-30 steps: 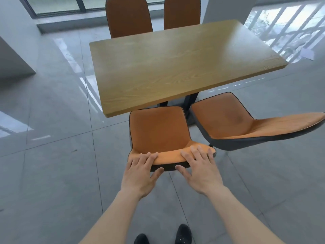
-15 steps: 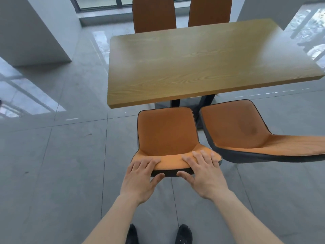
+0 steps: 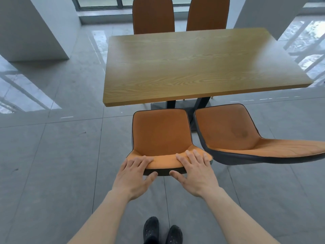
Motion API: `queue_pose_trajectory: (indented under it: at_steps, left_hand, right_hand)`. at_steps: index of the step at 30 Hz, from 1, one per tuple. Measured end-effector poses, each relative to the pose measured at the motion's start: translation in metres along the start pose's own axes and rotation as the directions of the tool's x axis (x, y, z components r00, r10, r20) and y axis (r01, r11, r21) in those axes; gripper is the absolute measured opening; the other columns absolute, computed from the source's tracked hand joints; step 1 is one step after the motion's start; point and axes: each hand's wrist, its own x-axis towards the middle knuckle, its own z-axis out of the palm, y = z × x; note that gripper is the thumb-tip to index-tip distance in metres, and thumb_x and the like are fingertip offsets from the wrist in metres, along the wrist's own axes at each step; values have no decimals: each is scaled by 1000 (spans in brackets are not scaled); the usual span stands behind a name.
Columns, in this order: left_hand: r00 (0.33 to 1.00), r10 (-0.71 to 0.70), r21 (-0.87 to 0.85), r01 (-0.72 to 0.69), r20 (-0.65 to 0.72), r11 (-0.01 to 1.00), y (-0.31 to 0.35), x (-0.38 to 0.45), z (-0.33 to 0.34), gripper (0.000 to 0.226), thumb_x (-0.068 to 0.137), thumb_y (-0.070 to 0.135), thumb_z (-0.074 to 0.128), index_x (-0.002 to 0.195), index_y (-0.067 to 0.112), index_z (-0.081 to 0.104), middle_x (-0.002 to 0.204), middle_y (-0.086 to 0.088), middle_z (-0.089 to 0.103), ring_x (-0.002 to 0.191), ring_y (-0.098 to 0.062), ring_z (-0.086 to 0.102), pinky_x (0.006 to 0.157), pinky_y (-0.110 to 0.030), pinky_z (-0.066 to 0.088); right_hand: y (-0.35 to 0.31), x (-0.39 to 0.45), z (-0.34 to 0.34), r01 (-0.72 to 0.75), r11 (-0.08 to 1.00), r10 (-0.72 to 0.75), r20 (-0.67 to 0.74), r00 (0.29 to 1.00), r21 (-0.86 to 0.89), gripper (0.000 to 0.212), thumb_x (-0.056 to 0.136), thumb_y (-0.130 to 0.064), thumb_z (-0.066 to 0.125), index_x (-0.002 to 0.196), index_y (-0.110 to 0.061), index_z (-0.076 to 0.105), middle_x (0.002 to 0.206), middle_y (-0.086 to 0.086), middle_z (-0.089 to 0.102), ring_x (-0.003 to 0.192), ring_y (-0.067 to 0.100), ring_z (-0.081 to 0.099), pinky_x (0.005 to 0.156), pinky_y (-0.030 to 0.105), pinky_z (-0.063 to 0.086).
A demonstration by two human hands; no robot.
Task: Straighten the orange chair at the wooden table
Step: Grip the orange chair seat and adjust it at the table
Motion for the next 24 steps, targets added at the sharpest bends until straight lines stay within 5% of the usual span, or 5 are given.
queue_pose_trajectory:
  at_steps: [11, 24]
  left_hand:
    - [991, 120, -14, -121, -65, 993, 100, 43, -31, 81, 87, 88, 19, 157, 48, 12, 170, 10, 21, 157, -19, 14, 126, -45, -2]
    - [994, 62, -55, -67, -86, 996, 344, 114, 54, 75, 92, 83, 25, 157, 48, 14, 169, 11, 21, 156, -15, 13, 128, -46, 0]
  right_hand:
    - [96, -29, -63, -211, 977, 213, -54, 976, 44, 96, 81, -90, 16, 162, -39, 13, 174, 3, 14, 160, 28, 2, 129, 53, -1]
    - [375, -46, -93, -142, 989, 143, -44, 989, 33, 105, 76, -97, 23, 162, -38, 15, 173, 5, 16, 160, 26, 5, 130, 52, 3]
